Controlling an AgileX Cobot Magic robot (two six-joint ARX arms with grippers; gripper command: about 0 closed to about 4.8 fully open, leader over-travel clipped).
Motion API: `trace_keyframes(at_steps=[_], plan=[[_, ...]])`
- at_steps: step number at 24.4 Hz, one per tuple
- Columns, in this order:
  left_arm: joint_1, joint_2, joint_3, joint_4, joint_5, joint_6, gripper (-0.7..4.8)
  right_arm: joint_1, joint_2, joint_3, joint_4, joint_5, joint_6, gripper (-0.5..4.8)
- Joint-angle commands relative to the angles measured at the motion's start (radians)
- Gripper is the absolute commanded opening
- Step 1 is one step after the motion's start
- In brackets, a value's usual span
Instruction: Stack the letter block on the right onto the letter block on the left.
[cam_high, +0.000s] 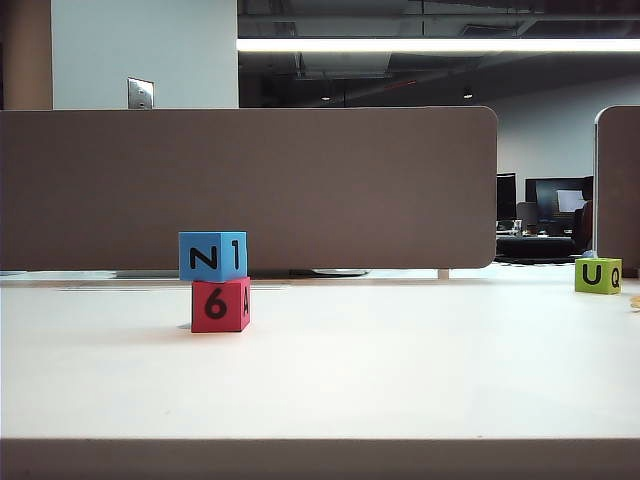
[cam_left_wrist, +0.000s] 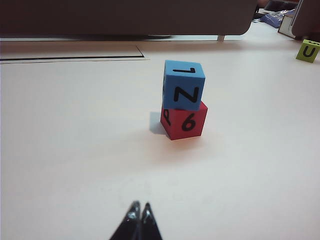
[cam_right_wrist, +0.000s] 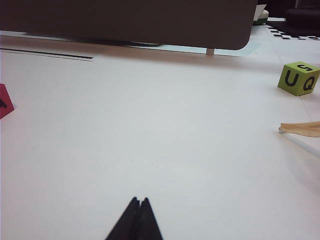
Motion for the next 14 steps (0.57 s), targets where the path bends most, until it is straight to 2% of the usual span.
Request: trace_keyframes(at_steps=[1,14], plan=[[0.002,0.000,0.003,0.004,0.004,-0.003,-0.05,0.001,-0.003,-0.005,0.011,0.002,0.003,-0.08],[0.002,0.000,0.003,0.004,0.004,-0.003,-0.05,0.001,-0.003,-0.005,0.004,0.002,0.003,-0.08]])
